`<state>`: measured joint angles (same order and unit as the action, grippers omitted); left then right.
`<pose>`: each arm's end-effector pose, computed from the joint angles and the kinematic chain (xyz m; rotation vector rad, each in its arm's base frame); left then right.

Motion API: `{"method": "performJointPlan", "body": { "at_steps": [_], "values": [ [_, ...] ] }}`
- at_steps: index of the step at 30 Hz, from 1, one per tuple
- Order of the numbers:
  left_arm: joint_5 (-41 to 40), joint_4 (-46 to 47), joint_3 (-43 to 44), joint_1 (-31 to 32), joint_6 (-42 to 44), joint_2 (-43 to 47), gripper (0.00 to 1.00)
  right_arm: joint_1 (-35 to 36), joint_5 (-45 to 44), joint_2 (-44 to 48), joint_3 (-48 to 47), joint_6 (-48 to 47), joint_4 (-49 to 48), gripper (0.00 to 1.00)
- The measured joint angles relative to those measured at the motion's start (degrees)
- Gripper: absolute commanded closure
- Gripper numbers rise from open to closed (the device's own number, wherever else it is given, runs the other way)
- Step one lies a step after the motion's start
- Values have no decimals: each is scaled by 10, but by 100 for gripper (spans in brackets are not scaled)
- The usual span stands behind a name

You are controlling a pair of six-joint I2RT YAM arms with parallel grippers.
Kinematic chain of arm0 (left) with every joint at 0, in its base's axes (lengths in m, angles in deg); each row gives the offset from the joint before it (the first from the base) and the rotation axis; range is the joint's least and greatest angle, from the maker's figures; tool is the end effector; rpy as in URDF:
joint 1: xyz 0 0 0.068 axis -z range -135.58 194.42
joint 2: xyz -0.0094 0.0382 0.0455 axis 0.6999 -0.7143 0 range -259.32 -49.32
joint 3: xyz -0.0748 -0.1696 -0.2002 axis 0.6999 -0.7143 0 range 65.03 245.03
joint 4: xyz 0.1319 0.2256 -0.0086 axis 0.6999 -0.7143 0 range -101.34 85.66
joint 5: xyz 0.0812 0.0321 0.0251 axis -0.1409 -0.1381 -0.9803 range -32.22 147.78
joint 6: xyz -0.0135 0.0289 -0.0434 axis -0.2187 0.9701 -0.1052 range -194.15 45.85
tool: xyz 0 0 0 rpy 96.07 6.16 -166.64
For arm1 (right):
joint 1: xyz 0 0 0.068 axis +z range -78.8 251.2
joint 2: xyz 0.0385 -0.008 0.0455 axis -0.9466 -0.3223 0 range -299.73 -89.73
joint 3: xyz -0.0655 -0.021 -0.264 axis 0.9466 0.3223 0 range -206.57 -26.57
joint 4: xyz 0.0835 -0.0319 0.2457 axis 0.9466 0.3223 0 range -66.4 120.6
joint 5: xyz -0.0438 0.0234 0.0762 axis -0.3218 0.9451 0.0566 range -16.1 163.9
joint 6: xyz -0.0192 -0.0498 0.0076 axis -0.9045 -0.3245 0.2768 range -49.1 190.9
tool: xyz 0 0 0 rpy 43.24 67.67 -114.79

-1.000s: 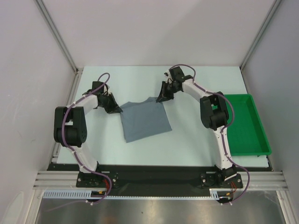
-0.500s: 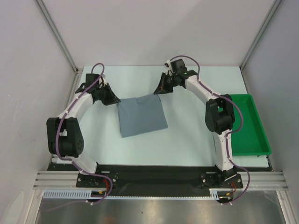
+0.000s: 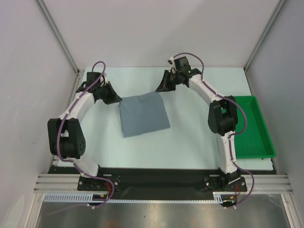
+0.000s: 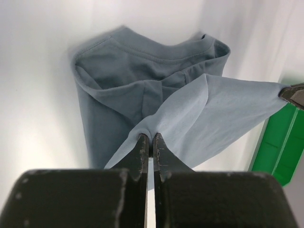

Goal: Fold and stack the t-shirts
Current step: Fold the tshirt

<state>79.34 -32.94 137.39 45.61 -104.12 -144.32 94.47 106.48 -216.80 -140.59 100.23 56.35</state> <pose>0.3589 -0.0205 0.2541 -0.4596 2.4650 -0.6952 0.4553 0.2167 0.2527 -0.1626 2.4867 1.0934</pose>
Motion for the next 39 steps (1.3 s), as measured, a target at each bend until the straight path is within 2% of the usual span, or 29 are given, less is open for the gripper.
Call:
{"method": "performJointPlan", "body": {
  "at_steps": [6,12,20,39],
  "values": [
    [-3,6,42,0,1,-31,100,-5,3,-36,-59,5,-16,100],
    [-5,11,73,0,1,-103,100,-12,13,-107,-94,8,-36,98],
    [-34,28,76,-2,3,-152,100,-17,26,-176,-117,21,-70,98],
    [-48,59,78,-34,0,-191,100,-34,18,-217,-151,94,-142,100]
  ]
}}
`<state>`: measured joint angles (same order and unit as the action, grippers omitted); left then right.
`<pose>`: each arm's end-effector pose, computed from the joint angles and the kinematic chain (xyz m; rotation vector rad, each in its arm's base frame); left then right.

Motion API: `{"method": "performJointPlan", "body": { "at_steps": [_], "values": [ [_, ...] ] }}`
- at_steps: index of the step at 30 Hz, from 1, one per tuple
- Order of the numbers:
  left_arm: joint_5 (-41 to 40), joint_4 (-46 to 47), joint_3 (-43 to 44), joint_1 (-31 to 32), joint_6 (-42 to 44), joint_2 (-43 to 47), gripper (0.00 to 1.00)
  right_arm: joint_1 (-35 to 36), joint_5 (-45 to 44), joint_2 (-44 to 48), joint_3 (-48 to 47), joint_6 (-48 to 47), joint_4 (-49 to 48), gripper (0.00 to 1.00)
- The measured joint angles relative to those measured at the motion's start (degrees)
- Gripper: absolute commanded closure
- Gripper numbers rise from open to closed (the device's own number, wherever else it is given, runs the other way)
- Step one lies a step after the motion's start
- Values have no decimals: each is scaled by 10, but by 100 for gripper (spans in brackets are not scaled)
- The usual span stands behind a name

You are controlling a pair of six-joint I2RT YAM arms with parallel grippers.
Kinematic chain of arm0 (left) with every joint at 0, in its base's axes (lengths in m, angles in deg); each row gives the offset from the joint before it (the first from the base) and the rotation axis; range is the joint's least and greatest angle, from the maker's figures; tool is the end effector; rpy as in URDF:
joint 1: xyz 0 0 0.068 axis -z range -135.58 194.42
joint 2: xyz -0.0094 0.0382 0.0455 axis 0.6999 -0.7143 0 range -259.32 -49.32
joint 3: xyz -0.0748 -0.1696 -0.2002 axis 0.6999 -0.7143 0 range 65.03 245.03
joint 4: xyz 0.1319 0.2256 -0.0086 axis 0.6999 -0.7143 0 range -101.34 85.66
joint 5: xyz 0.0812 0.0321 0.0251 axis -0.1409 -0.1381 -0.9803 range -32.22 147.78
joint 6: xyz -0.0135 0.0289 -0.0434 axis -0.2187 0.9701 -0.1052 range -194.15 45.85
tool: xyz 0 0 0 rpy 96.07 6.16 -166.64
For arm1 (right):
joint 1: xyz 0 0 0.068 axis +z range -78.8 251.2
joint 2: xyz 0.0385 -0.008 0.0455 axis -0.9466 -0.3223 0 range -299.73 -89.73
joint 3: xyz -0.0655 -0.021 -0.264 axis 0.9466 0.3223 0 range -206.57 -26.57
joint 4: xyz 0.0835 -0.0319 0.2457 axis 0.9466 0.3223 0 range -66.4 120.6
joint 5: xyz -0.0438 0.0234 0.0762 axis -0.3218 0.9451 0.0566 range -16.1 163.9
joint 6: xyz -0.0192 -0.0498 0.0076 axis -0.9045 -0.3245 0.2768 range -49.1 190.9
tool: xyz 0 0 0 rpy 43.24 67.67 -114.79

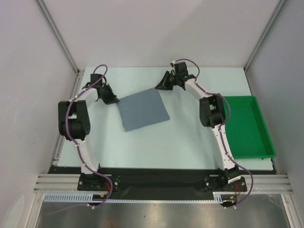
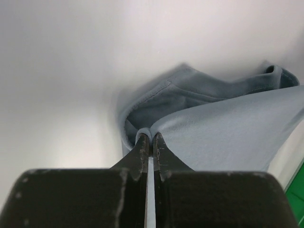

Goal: Fold and stack the t-shirts
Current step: Fold the tshirt

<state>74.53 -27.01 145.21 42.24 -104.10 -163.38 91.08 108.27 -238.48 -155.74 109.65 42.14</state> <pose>0.4242 0.0059 0.1777 -0.6066 2.5199 -0.5568 0.5367 0.2155 0.1611 0.0365 2.3845 1.1975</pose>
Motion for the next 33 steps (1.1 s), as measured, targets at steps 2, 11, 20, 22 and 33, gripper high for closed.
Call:
{"method": "performJointPlan", "body": {
  "at_steps": [2,11,20,22,33],
  "values": [
    [2,11,-2,0,0,0,100,-3,2,-6,-3,7,-5,94],
    [-20,24,-2,-5,3,-17,49,-8,4,-65,-76,26,-16,52],
    [-61,-2,-17,-16,5,71,26,-19,-96,-4,-75,-86,191,35],
    [-57,-6,-37,-16,3,128,44,-19,-123,38,-56,-115,244,34],
    [-4,-2,-211,92,-2,357,26,23,-160,379,269,-196,302,26]
  ]
}}
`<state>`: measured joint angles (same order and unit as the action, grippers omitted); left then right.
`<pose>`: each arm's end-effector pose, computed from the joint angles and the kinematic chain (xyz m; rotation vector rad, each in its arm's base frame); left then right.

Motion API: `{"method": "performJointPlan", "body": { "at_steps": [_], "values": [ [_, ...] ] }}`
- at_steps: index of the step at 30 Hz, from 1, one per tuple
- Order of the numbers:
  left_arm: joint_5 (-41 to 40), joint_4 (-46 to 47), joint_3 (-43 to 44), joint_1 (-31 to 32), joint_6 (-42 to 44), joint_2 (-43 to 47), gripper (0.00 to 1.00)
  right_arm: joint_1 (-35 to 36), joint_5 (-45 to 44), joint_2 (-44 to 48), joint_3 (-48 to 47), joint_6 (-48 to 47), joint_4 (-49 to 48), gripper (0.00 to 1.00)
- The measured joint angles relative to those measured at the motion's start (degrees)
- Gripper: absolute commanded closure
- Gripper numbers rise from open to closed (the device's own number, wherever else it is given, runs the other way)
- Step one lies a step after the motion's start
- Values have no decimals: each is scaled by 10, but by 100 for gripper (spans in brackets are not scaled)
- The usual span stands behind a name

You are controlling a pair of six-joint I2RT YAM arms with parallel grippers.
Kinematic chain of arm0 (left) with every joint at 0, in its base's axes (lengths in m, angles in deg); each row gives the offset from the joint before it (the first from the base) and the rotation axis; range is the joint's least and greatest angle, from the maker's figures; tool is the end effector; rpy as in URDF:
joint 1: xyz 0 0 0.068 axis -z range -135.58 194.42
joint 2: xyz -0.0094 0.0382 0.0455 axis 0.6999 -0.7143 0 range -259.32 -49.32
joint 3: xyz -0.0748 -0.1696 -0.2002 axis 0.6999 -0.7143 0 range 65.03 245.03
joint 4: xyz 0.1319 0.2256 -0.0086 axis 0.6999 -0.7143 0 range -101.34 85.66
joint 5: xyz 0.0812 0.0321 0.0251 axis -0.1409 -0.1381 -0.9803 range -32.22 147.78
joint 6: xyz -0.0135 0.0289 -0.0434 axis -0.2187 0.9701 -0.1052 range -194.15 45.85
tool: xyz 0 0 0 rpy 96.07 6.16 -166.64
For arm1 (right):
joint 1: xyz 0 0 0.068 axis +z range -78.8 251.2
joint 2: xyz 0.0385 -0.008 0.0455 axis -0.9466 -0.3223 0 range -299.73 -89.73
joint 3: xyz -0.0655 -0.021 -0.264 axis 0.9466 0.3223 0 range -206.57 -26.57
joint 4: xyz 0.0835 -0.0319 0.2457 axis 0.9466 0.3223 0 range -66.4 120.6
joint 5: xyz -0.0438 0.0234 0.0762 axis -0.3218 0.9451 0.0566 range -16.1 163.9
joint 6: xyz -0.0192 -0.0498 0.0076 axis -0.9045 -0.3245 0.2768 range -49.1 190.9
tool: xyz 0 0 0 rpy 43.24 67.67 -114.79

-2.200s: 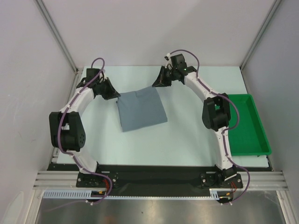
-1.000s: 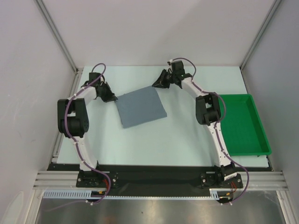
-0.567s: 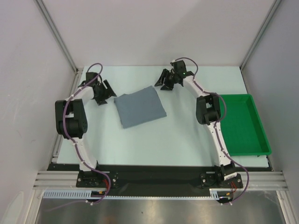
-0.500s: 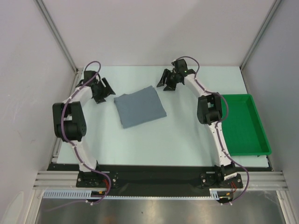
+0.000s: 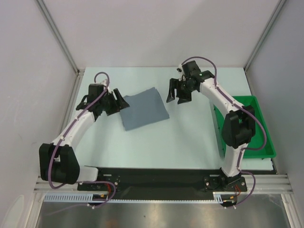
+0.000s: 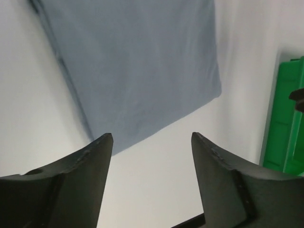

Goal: Fold and stack the t-shirts
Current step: Fold the tshirt, then neatly place the folded tshirt to the corner

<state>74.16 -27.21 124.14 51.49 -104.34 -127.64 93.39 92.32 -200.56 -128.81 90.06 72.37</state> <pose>0.2944 -0.0466 0.2757 -0.3245 2.3377 -0.6556 0.3877 0.1703 0.2922 -0.1953 2.6364 0.6735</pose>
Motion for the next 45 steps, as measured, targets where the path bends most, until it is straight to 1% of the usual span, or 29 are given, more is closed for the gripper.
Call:
{"method": "performJointPlan", "body": {
  "at_steps": [2,5,6,10,12,14,17,19,20,22,24,29,31,33,38,41,42,44,45],
  "values": [
    [5,-10,-31,-2,-2,21,24,17,26,19,34,-8,-2,24],
    [8,-17,-54,-17,-4,34,21,48,51,5,37,-13,-10,24],
    [14,-9,-64,-26,-5,38,18,57,57,-4,34,-13,-15,24],
    [59,49,-134,-83,-27,48,13,86,78,-60,-2,-3,-28,25],
    [79,62,-151,-112,-34,22,12,91,89,-100,-39,4,-30,25],
    [91,78,-151,-126,-34,-19,12,90,92,-137,-80,7,-24,25],
    [107,111,-151,-129,-34,-89,10,85,93,-169,-123,7,-17,25],
    [115,130,-149,-129,-33,-127,11,80,92,-173,-133,5,-8,25],
    [133,138,-144,-129,-38,-141,11,78,92,-172,-135,5,-3,25],
    [150,160,-128,-129,-40,-164,11,73,92,-171,-135,3,-2,25],
    [160,183,-116,-128,-45,-185,14,66,91,-168,-124,2,-6,25],
    [168,193,-86,-120,-48,-217,17,43,90,-133,-49,2,-13,25],
    [165,195,-79,-114,-50,-224,19,34,90,-118,-25,3,-16,25],
    [164,196,-79,-108,-57,-227,25,26,90,-100,-3,3,-24,25],
    [151,207,-79,-87,-74,-233,27,14,91,-49,50,3,-55,25],
    [138,202,-76,-82,-83,-234,38,9,92,-19,82,3,-71,25],
    [133,197,-73,-82,-84,-236,46,7,93,-8,95,2,-76,25],
    [125,188,-67,-82,-88,-245,54,2,95,11,116,2,-80,25],
    [122,182,-62,-82,-89,-249,61,-1,95,19,123,2,-80,25]
  ]
}}
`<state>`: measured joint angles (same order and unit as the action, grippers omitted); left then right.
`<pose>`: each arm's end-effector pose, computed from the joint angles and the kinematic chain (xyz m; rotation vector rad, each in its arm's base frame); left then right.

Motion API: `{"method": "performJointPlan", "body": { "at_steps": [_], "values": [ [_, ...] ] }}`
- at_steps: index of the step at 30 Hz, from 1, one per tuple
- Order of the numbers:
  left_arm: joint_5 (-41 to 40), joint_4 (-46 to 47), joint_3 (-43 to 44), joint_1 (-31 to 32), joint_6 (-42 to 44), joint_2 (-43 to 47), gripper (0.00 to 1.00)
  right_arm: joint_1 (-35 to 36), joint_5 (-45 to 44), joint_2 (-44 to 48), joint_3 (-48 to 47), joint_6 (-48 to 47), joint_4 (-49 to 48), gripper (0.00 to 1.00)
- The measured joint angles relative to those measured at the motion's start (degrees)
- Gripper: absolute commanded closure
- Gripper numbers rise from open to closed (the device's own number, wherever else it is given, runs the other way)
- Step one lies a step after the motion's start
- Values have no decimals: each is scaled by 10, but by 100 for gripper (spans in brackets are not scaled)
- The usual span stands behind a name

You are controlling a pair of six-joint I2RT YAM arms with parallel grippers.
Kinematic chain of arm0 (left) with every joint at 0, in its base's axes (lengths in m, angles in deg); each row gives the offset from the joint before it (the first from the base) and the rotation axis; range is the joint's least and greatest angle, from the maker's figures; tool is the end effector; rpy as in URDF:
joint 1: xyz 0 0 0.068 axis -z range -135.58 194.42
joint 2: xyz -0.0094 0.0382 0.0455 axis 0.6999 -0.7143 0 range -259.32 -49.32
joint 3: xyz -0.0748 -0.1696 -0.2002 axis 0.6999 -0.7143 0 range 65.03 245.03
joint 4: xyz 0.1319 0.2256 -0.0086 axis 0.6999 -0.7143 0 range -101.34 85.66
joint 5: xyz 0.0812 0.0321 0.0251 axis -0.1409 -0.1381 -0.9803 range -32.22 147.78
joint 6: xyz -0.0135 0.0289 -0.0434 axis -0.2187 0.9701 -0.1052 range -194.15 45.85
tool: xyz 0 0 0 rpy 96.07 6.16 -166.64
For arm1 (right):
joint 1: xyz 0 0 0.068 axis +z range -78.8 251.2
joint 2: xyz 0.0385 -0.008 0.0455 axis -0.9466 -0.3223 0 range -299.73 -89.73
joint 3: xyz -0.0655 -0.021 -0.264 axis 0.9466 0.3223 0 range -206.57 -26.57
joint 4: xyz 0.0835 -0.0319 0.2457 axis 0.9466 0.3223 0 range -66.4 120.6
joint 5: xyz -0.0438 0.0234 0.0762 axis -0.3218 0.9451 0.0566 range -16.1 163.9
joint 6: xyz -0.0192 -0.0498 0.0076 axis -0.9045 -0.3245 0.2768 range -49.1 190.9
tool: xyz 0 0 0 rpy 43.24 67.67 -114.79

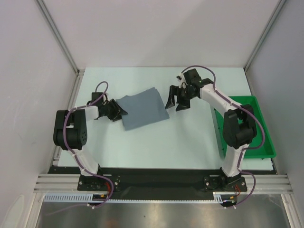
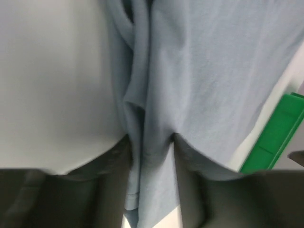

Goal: Fold and stack the t-shirts
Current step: Neatly place the folded tshirt to the corner

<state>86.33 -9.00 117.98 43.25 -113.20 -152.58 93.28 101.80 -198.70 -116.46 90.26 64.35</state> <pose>0.3439 -0.0100 0.1341 -0.6938 2.4981 -0.8866 0.3737 0.1696 0.2486 -0.2437 2.6813 0.8802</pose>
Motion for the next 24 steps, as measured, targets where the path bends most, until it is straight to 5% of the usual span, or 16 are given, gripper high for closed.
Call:
{"method": "performJointPlan", "body": {
  "at_steps": [2,5,17,24],
  "values": [
    [-7,-9,9,1,0,-8,70,-8,0,17,17,-2,-5,25],
    [-17,-34,32,2,2,-25,99,-21,0,53,52,-6,-5,25],
    [-103,-144,181,21,104,-75,100,22,12,311,229,5,28,26],
    [-182,-216,393,25,202,-173,100,37,10,421,276,4,80,25]
  ]
}}
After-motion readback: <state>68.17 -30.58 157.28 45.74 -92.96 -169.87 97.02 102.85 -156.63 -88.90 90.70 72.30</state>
